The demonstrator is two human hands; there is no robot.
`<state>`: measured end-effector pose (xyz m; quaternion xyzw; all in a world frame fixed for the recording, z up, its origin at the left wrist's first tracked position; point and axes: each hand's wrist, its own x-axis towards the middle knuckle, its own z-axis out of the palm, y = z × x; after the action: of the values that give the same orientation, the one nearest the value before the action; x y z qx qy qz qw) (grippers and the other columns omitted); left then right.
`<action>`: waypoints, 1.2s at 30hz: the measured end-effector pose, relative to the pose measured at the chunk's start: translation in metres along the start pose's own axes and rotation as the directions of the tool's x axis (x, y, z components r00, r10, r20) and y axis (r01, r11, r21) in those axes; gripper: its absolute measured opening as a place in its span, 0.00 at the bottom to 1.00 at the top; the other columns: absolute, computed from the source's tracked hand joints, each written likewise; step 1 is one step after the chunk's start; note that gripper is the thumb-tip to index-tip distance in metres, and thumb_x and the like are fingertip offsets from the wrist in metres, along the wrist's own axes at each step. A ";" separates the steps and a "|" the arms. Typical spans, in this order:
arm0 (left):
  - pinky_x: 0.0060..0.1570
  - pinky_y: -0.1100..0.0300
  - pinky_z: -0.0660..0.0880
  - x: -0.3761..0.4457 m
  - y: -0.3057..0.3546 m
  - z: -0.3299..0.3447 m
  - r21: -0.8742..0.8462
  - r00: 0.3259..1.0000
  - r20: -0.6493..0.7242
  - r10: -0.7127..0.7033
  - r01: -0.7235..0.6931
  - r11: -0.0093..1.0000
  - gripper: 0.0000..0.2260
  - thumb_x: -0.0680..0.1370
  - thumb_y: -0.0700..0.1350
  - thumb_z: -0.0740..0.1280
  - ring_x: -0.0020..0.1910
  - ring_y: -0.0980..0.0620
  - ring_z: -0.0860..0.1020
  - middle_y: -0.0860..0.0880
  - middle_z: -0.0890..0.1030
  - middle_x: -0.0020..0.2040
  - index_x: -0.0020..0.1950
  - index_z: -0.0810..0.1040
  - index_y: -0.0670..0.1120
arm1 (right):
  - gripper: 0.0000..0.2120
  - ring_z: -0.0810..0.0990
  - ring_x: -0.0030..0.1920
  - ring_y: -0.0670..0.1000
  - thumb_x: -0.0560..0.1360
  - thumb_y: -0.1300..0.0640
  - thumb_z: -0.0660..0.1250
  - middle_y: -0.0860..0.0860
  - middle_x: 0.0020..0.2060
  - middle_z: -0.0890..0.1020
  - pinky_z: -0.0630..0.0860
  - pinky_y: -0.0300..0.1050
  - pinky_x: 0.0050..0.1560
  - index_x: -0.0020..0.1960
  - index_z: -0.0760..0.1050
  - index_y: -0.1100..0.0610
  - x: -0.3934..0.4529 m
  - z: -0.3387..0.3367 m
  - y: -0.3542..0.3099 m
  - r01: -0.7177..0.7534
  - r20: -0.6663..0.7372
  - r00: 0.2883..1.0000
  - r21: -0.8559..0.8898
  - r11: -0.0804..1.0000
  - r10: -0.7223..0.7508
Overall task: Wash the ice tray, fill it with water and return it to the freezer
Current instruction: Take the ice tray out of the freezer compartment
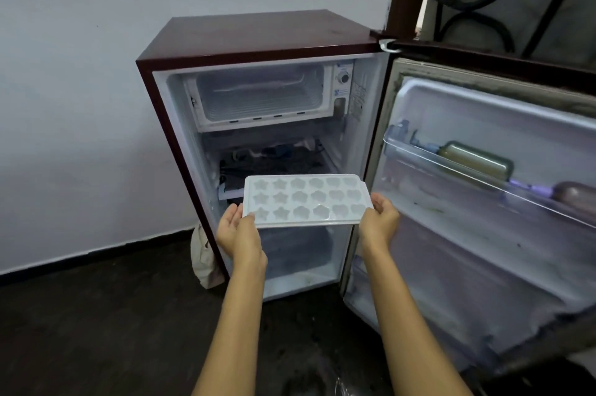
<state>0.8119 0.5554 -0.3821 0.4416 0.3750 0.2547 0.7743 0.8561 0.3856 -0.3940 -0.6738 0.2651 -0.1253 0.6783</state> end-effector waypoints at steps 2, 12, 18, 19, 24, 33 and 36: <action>0.61 0.55 0.75 -0.016 -0.006 -0.006 0.005 1.000 0.020 -0.007 0.007 1.000 0.22 0.76 0.29 0.62 0.58 0.50 0.78 0.42 0.77 0.65 0.70 0.69 0.38 | 0.22 0.78 0.60 0.53 0.74 0.70 0.57 0.53 0.60 0.80 0.74 0.51 0.64 0.65 0.74 0.60 -0.009 -0.018 0.004 0.027 -0.027 0.999 0.003 1.000 -0.027; 0.61 0.51 0.76 -0.103 -0.035 -0.042 0.121 0.973 0.184 -0.140 0.118 0.986 0.20 0.75 0.32 0.64 0.57 0.47 0.79 0.43 0.79 0.60 0.67 0.73 0.38 | 0.22 0.77 0.60 0.51 0.74 0.72 0.55 0.52 0.59 0.79 0.73 0.42 0.61 0.65 0.74 0.60 -0.073 -0.133 0.019 0.043 -0.277 0.961 0.071 0.997 -0.021; 0.51 0.59 0.78 -0.153 -0.053 -0.043 0.194 0.931 0.300 -0.210 0.156 0.968 0.14 0.76 0.34 0.64 0.53 0.50 0.81 0.47 0.82 0.54 0.61 0.79 0.40 | 0.23 0.77 0.60 0.51 0.73 0.72 0.54 0.54 0.60 0.79 0.72 0.41 0.61 0.64 0.74 0.61 -0.093 -0.194 0.022 0.068 -0.421 0.907 0.117 0.991 -0.012; 0.47 0.62 0.78 -0.162 -0.056 -0.041 0.200 0.923 0.319 -0.218 0.159 0.967 0.13 0.76 0.34 0.64 0.52 0.51 0.81 0.47 0.82 0.52 0.60 0.79 0.40 | 0.23 0.77 0.60 0.51 0.73 0.73 0.54 0.54 0.60 0.79 0.72 0.41 0.61 0.65 0.74 0.62 -0.094 -0.204 0.022 0.072 -0.448 0.894 0.134 0.988 -0.004; 0.45 0.59 0.78 -0.203 -0.077 -0.015 0.280 0.865 0.404 -0.297 0.193 0.941 0.08 0.78 0.36 0.63 0.47 0.51 0.80 0.50 0.81 0.46 0.54 0.79 0.44 | 0.24 0.78 0.58 0.51 0.72 0.73 0.53 0.55 0.58 0.79 0.71 0.35 0.54 0.65 0.74 0.64 -0.096 -0.256 0.016 0.094 -0.589 0.806 0.222 0.970 0.056; 0.41 0.55 0.79 -0.285 -0.126 0.040 0.467 0.653 0.563 -0.506 0.253 0.847 0.15 0.78 0.35 0.61 0.44 0.51 0.80 0.46 0.81 0.53 0.63 0.75 0.43 | 0.14 0.79 0.52 0.50 0.73 0.66 0.60 0.51 0.50 0.81 0.76 0.44 0.56 0.55 0.79 0.59 -0.090 -0.346 0.010 0.151 -0.838 0.513 0.299 0.942 0.184; 0.44 0.53 0.79 -0.318 -0.138 0.051 0.519 0.555 0.619 -0.556 0.241 0.820 0.13 0.78 0.35 0.60 0.43 0.52 0.80 0.49 0.80 0.48 0.61 0.75 0.44 | 0.10 0.79 0.49 0.50 0.73 0.64 0.62 0.52 0.49 0.81 0.77 0.44 0.52 0.52 0.78 0.56 -0.095 -0.379 0.015 0.201 -0.892 0.396 0.317 0.927 0.219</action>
<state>0.6747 0.2328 -0.3727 0.5460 0.1554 -0.2133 0.7951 0.5745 0.1155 -0.3727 -0.3481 0.5679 -0.5190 0.5356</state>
